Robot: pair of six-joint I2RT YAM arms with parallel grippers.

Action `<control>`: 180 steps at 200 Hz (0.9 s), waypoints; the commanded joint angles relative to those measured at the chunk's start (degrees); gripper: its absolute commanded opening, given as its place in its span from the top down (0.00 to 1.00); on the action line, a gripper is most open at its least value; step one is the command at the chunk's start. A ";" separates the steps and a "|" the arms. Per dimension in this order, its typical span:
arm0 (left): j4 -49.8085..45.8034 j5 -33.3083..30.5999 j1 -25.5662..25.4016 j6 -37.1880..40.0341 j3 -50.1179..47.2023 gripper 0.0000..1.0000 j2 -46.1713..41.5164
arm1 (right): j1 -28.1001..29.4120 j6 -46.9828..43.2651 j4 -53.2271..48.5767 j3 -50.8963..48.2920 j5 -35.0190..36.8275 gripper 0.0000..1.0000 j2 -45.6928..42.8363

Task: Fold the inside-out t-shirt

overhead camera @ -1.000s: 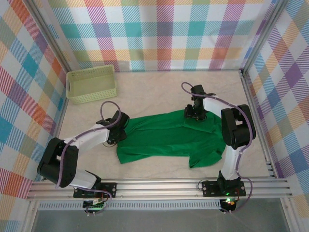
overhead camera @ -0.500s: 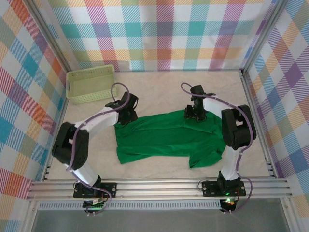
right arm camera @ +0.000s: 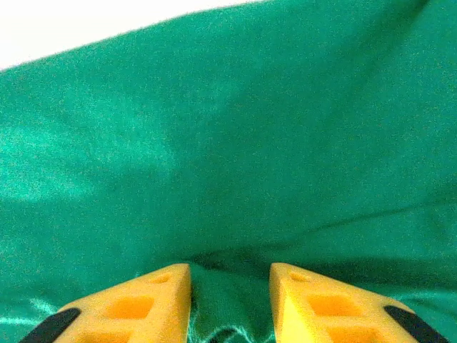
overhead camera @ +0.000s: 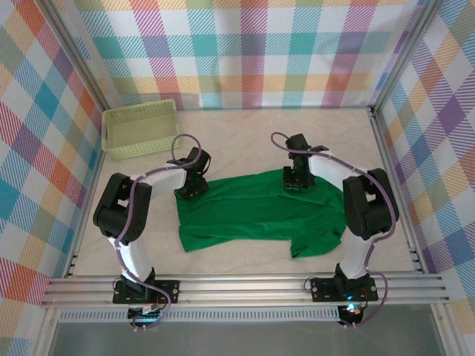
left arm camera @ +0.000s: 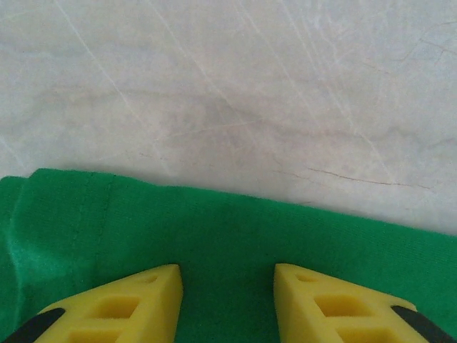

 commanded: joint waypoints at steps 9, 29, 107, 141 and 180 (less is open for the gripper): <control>-1.03 -1.05 0.37 0.18 -2.57 0.59 -0.60 | 1.80 -0.37 -3.30 -2.88 1.33 0.67 -2.71; -0.92 -1.27 0.91 0.42 -2.86 0.59 -0.63 | 2.14 0.47 -3.52 -5.53 -0.77 0.69 -4.26; -2.65 -1.04 2.17 2.41 -0.04 0.58 -1.16 | 0.12 1.91 -6.19 -6.93 0.12 0.61 -14.51; -3.29 -0.11 2.00 2.88 2.38 0.57 1.19 | -4.83 3.22 -4.35 0.24 -0.96 0.57 -3.58; -3.52 -1.56 2.13 3.46 5.85 0.56 4.88 | -10.46 4.37 -3.99 9.18 -3.86 0.55 10.62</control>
